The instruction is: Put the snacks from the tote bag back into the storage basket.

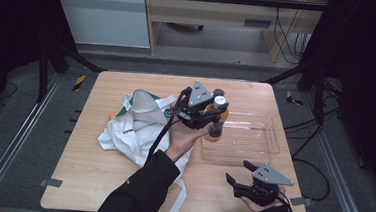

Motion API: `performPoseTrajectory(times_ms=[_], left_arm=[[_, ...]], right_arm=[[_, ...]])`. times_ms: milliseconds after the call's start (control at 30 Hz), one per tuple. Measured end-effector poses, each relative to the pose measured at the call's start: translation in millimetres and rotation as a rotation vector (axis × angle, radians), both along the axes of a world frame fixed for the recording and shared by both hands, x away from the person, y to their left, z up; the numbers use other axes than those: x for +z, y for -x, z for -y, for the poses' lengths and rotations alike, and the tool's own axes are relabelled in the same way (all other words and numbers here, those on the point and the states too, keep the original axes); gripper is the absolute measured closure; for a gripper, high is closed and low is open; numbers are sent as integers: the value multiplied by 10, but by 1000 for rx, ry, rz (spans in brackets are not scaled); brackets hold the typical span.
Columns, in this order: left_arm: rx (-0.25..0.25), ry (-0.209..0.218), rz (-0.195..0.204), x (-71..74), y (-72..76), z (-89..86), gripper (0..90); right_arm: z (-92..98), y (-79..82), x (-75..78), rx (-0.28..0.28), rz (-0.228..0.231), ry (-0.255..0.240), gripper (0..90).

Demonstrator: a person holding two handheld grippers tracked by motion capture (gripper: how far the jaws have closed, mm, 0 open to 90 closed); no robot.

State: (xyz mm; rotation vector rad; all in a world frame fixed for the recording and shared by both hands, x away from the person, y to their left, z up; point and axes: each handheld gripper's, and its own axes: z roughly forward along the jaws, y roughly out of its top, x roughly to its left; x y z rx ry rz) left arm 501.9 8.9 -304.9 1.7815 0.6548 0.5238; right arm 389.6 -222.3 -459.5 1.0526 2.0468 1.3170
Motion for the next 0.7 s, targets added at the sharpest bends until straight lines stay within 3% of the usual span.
performPoseTrajectory(times_ms=[700], left_arm=[[-21,-57,-36,-287,-106,79,585]], right_arm=[[-1,0,-2,2,2,0,229]])
